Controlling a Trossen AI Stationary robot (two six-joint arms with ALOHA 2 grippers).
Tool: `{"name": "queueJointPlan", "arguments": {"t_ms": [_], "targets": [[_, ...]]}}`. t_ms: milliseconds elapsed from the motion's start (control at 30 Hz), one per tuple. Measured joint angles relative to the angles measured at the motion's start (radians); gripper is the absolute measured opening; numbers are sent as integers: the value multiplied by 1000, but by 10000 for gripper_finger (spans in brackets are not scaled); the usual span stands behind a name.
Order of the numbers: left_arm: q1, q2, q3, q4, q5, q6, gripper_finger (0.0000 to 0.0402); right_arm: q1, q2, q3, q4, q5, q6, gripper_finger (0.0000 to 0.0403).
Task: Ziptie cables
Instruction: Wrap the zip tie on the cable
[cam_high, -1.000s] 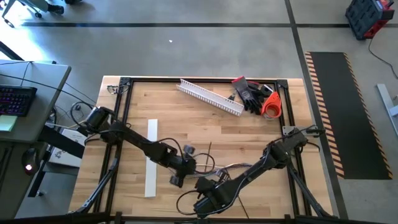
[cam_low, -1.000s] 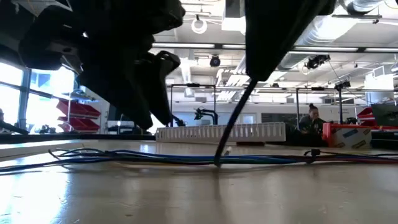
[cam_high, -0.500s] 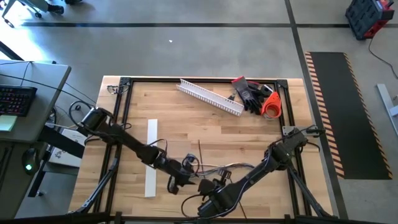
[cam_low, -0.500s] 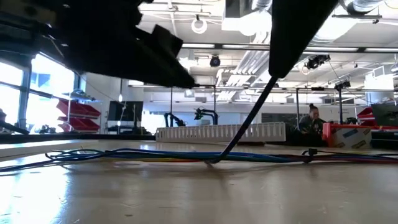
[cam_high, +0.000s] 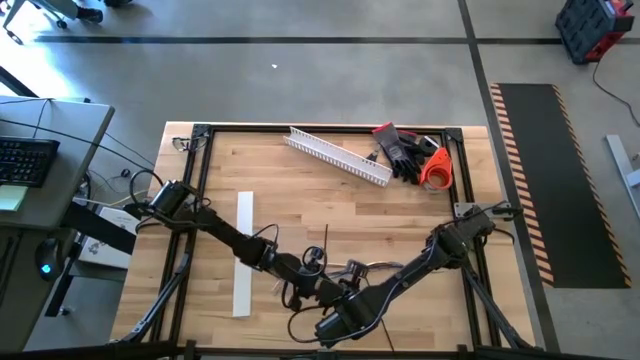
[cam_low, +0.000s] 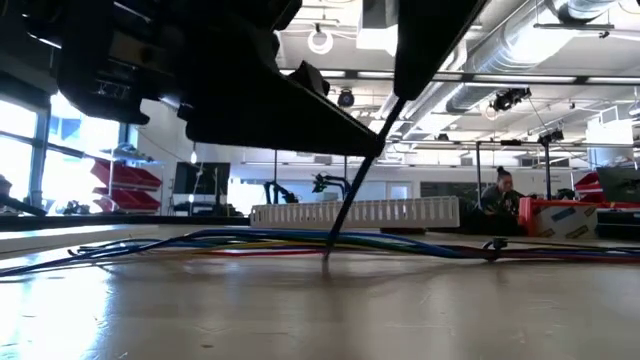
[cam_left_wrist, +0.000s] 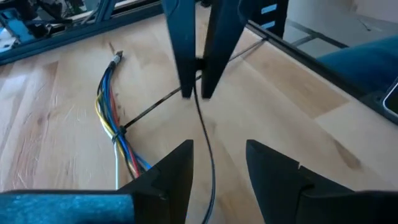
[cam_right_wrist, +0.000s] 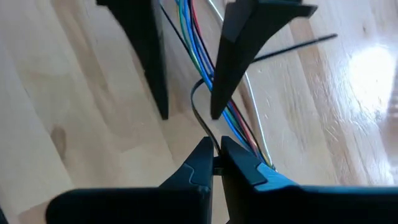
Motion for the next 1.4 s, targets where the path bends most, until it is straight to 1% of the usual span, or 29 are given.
{"name": "queueJointPlan", "arguments": {"t_ms": [167,367,467,533,633,833,900,967,1067,1167,1300,1400], "targets": [[1,1,8,1,0,-2,98,-7,0,0,41,-1,-39,0],[1,1,8,8,-4,1,37,-10,0,0,59,6,-52,0],[-2,1,8,9,-31,7,7,-10,-1,0,60,7,-52,0],[-9,1,8,9,-54,24,3,-6,-1,0,62,7,-52,4],[-19,1,2,29,-69,40,1,6,-1,0,63,12,-48,27],[-30,2,-67,180,-75,19,0,69,-1,0,48,32,4,114],[-30,2,-90,227,-76,2,0,100,-1,0,31,77,29,142],[-29,2,-116,272,-77,-17,0,134,-1,0,14,151,67,162],[-29,2,-136,321,-77,-32,0,180,-1,-2,10,294,119,176],[-29,2,-142,367,-77,-37,0,213,-2,-7,5,414,170,173],[-29,2,-142,379,-76,-61,0,244,-2,-7,-18,554,234,154],[-29,2,-142,382,-75,-81,0,251,-2,-7,-38,595,279,124]]}}
